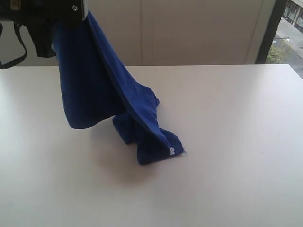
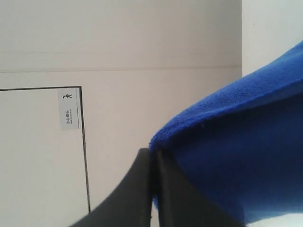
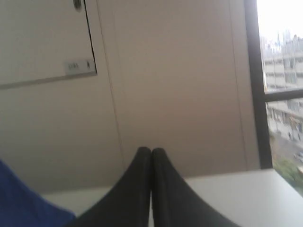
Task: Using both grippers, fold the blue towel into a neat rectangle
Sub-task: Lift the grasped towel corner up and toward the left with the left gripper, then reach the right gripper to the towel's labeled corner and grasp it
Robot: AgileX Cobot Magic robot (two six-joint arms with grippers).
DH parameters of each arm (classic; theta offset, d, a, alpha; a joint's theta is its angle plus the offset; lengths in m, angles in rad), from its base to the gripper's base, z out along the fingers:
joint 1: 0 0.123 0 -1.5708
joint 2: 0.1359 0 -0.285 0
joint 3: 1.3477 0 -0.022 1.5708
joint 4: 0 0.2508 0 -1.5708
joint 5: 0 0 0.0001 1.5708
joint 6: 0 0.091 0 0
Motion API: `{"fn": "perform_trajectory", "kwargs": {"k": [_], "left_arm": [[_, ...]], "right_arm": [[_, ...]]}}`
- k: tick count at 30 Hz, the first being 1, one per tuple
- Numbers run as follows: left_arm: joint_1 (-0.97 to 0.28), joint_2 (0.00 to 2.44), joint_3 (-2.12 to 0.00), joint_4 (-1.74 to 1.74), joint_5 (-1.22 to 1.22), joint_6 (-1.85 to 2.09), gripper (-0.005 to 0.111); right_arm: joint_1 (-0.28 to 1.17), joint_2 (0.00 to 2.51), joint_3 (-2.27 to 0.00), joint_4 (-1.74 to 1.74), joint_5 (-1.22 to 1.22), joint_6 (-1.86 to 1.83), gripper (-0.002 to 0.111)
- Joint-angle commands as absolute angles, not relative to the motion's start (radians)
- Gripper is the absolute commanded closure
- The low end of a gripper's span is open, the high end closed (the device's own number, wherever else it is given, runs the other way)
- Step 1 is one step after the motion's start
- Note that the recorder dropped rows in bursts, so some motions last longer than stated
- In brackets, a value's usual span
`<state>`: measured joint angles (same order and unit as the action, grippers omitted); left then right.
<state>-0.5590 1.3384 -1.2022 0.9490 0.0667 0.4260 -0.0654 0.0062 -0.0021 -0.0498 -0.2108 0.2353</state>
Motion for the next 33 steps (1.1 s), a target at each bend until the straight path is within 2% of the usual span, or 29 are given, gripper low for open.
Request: {"fn": "perform_trajectory", "kwargs": {"k": [1, 4, 10, 16, 20, 25, 26, 27, 29, 33], "left_arm": [[-0.561, 1.314, -1.213, 1.043, 0.12, 0.426, 0.107], [-0.559, 1.303, -1.227, 1.071, 0.163, 0.426, 0.107], [-0.559, 1.303, -1.28, 1.112, 0.247, 0.426, 0.107], [-0.559, 1.303, -1.287, 1.148, 0.319, 0.426, 0.107], [-0.559, 1.303, -1.287, 1.153, 0.36, 0.426, 0.107], [-0.559, 1.303, -1.287, 1.153, 0.36, 0.423, 0.107], [-0.559, 1.303, -1.287, 1.153, 0.36, 0.423, 0.107], [-0.559, 1.303, -1.287, 1.142, 0.362, 0.423, 0.107], [-0.559, 1.303, -1.287, 1.124, 0.362, 0.423, 0.107], [-0.559, 1.306, -1.287, 1.101, 0.365, 0.418, 0.107]], "right_arm": [[-0.067, 0.0, 0.0, -0.049, -0.455, 0.283, 0.108], [-0.067, 0.0, 0.0, -0.049, -0.458, 0.386, 0.108], [-0.065, 0.066, -0.005, -0.049, -0.102, 0.449, 0.108], [0.005, 0.374, -0.131, -0.084, -0.052, 0.444, 0.108], [0.105, 0.659, -0.341, -0.208, 0.081, 0.339, 0.108], [0.224, 1.034, -0.714, -0.118, 0.491, -0.16, 0.108], [0.239, 1.108, -0.786, -0.055, 0.585, -0.321, 0.108], [0.256, 1.248, -0.907, 0.098, 0.767, -0.682, 0.108], [0.258, 1.362, -1.009, 0.214, 0.91, -0.982, 0.108], [0.258, 1.54, -1.145, 0.309, 0.953, -1.318, 0.105]]}}
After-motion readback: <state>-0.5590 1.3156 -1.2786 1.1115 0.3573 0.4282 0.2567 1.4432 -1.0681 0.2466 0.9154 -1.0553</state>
